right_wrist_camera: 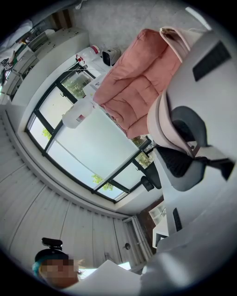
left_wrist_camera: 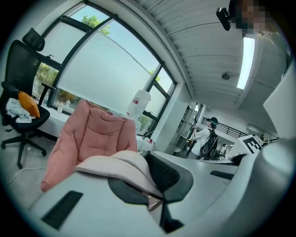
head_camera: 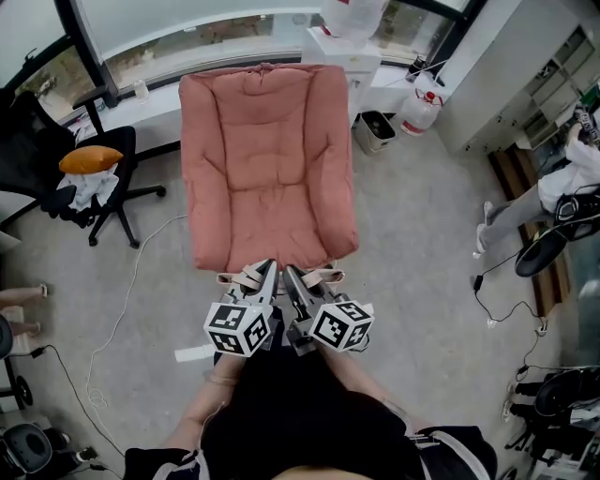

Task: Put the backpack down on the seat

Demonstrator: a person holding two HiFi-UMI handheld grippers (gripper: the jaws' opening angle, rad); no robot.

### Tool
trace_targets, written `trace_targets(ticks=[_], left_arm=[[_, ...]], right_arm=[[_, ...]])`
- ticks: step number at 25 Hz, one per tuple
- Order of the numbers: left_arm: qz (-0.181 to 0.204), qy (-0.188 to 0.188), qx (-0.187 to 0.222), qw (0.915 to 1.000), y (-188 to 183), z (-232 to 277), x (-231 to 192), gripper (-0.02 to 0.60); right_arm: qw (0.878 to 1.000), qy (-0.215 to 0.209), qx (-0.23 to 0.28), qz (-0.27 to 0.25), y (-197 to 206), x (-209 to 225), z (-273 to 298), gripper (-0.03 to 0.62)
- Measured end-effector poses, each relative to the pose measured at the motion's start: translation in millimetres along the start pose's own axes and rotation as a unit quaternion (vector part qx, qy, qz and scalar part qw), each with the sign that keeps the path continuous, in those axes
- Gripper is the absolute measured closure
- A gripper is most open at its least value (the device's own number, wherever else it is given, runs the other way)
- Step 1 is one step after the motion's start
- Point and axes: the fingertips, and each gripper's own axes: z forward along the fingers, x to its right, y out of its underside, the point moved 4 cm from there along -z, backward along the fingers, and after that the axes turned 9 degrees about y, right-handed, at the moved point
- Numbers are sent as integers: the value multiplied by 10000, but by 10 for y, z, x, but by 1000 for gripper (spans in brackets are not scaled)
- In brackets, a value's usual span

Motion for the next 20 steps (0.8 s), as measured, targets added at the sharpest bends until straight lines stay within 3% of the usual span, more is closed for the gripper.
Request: trace_targets(ticks=[20], left_arm=[[52, 518, -207, 9984, -689, 1022, -808, 565]], right_arm=[[9995, 234, 201, 20, -735, 294, 1101, 562]])
